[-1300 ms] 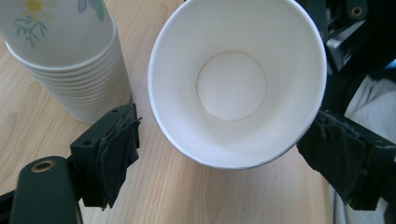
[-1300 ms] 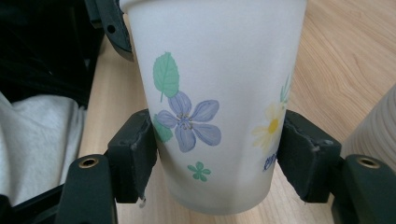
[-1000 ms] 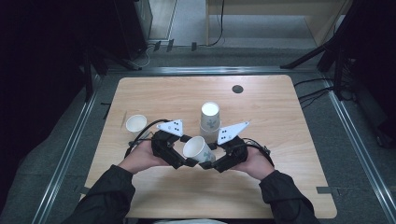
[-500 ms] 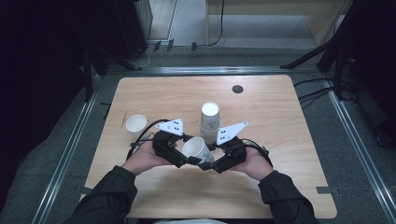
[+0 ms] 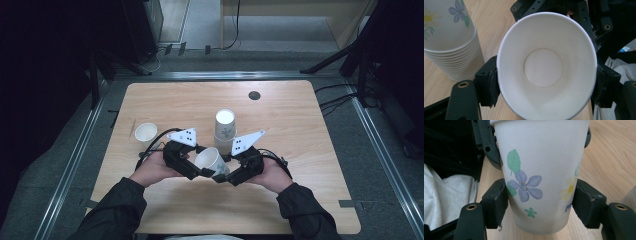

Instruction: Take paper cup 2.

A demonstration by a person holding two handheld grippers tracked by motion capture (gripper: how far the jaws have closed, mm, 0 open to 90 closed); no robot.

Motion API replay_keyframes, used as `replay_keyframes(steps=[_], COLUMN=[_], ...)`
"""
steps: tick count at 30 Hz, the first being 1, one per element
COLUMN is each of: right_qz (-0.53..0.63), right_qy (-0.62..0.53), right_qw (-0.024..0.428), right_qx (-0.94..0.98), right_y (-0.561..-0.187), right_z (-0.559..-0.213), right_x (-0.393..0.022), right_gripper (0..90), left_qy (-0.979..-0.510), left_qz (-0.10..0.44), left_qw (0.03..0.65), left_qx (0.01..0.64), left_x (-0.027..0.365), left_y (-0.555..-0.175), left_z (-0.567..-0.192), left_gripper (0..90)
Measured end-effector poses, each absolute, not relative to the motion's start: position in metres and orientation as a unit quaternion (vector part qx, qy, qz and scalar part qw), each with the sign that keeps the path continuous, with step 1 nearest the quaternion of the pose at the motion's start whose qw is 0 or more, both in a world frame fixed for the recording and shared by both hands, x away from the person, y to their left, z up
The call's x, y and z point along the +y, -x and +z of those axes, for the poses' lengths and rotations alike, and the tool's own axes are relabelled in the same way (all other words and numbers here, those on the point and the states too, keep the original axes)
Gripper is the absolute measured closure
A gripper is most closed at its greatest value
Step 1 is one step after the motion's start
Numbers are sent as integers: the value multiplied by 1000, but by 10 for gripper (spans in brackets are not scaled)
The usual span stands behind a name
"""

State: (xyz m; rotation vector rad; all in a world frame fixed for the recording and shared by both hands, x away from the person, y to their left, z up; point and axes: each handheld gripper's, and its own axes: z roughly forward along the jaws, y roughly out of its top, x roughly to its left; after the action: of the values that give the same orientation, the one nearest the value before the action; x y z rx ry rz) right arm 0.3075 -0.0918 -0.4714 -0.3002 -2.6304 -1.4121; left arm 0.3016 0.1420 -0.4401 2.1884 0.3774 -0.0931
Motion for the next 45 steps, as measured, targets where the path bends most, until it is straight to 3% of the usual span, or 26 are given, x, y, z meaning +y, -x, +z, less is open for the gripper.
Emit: replay_keyframes(steps=[27,45], right_qz=[-449,-432], right_qy=[109,147], right_qw=[46,3], right_qx=[-886,-890], right_y=[-307,-307], right_z=[-475,-476], right_x=[-91,-99], right_gripper=[236,218], left_qy=[-880,-897], left_qz=[-21,12], left_qw=[449,408], left_qx=[151,169], left_x=[151,159], left_y=[-303,-309], left_z=[-432,-434], left_gripper=[247,247])
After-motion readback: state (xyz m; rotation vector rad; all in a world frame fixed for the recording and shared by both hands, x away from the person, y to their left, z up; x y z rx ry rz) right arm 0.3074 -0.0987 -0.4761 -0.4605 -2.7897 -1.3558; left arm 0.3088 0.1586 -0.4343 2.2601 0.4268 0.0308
